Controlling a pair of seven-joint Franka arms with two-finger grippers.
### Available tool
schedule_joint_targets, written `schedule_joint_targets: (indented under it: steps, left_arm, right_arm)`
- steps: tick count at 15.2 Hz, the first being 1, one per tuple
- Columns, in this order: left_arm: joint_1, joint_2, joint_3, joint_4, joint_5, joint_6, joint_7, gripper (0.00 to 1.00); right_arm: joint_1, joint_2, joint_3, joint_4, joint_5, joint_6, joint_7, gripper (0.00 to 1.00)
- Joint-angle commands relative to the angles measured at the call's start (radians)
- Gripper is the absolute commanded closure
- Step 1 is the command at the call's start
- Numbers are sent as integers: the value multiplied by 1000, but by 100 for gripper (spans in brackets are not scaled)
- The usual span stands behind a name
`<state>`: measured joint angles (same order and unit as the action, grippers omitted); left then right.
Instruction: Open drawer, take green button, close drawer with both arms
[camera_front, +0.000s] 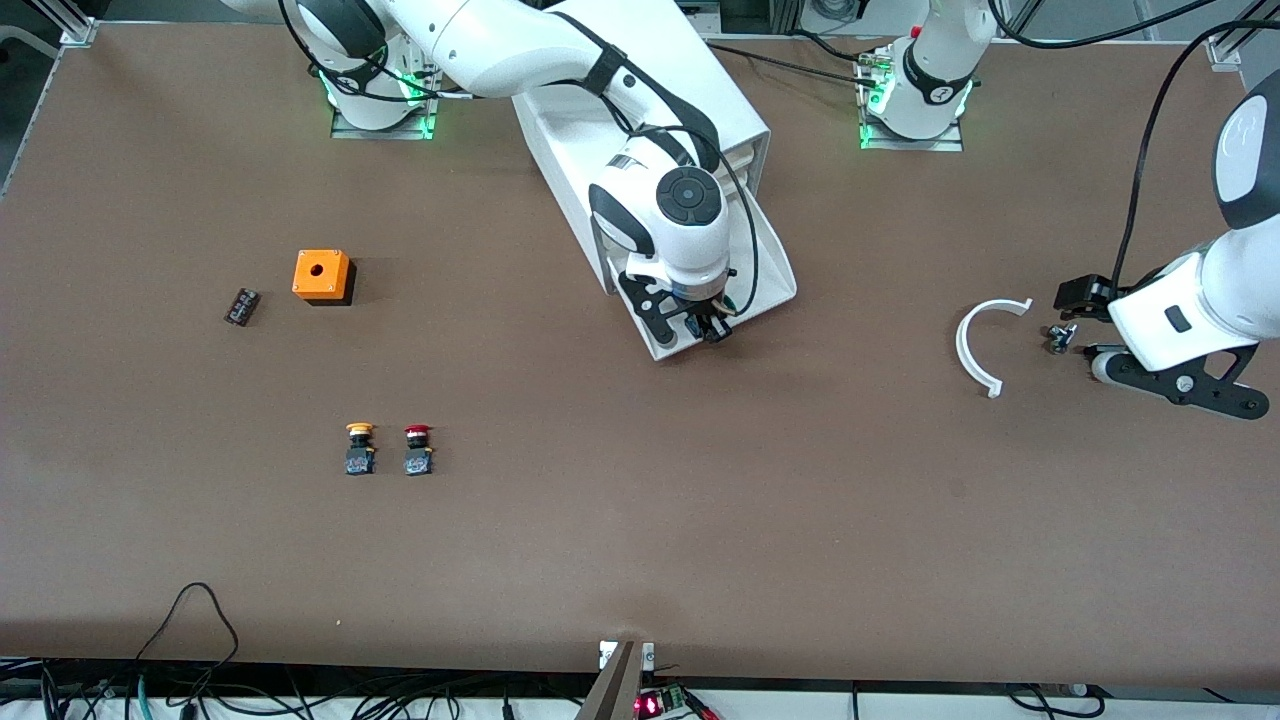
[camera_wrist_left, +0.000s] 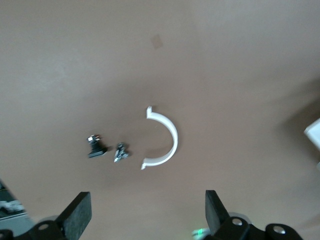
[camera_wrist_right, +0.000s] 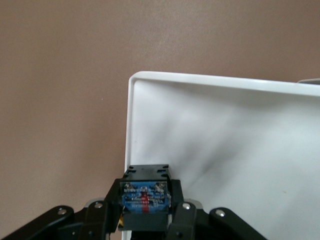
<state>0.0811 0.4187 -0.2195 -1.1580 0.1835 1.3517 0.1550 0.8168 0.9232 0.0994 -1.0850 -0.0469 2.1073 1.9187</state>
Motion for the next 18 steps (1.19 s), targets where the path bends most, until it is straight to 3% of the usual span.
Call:
schedule_joint_targets:
  steps: [1, 8, 11, 18]
  left_arm:
    - [16, 9, 6, -28, -135, 104, -173, 0]
    - [-7, 8, -3, -156, -147, 300, -369, 0]
    - [-40, 5, -3, -271, -147, 475, -527, 0]
    - [-236, 18, 0, -538, -128, 843, -983, 0]
  right_arm:
    - [-8, -27, -6, 28, -16, -65, -29, 100]
    - [-140, -132, 31, 30, 18, -176, -286, 100]
    - [-203, -170, 31, 30, 62, -219, -474, 100]
    - [-320, -204, 29, 28, 68, -288, -933, 100]
